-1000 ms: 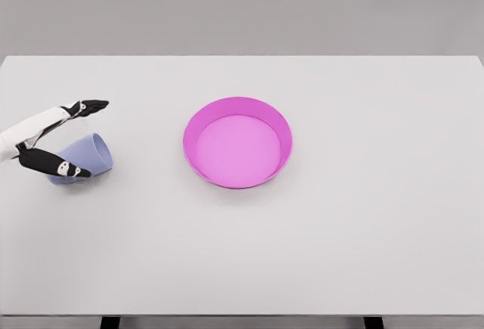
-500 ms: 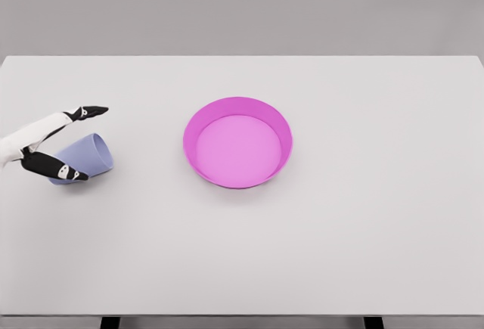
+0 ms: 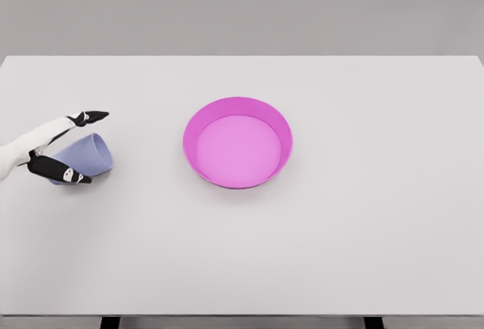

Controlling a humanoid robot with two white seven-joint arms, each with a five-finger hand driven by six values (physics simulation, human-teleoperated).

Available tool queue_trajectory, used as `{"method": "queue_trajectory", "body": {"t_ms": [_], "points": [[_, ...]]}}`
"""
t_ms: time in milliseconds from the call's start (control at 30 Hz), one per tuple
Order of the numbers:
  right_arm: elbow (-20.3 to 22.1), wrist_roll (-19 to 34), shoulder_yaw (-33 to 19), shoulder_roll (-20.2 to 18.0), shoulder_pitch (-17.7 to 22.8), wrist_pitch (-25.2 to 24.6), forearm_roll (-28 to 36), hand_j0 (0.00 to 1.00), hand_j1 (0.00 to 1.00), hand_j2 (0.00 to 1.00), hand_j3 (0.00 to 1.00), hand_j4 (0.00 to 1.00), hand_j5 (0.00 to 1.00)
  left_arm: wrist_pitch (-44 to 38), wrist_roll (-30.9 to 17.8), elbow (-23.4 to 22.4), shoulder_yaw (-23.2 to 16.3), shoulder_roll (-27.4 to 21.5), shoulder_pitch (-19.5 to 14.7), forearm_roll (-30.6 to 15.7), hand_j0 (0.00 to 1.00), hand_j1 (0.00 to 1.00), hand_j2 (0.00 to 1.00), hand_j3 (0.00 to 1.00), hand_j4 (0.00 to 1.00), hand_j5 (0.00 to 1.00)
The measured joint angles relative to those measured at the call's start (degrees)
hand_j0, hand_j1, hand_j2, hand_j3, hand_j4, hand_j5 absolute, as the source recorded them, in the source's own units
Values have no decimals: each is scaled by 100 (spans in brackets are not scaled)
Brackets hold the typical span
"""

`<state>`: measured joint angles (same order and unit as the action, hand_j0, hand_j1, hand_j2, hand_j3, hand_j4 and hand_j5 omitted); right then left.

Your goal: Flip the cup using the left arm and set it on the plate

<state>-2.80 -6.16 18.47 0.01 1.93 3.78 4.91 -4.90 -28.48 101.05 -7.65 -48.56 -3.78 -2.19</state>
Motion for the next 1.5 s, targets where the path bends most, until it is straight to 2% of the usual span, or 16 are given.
{"method": "queue_trajectory", "body": {"t_ms": [533, 1300, 1500], "points": [[0, 0, 1, 0, 0, 0, 0, 100, 100, 100, 100, 100, 100, -39, -30, 0, 0, 7, -9, 370, 100, 100, 100, 100, 100, 100], [0, 0, 1, 0, 0, 0, 0, 100, 100, 100, 100, 100, 100, -420, -7, -8, -88, 169, -18, 442, 100, 100, 100, 100, 100, 100], [0, 0, 0, 0, 0, 0, 0, 100, 100, 100, 100, 100, 100, -635, 6, -9, -141, 186, -53, 495, 93, 93, 93, 93, 93, 93]]}}
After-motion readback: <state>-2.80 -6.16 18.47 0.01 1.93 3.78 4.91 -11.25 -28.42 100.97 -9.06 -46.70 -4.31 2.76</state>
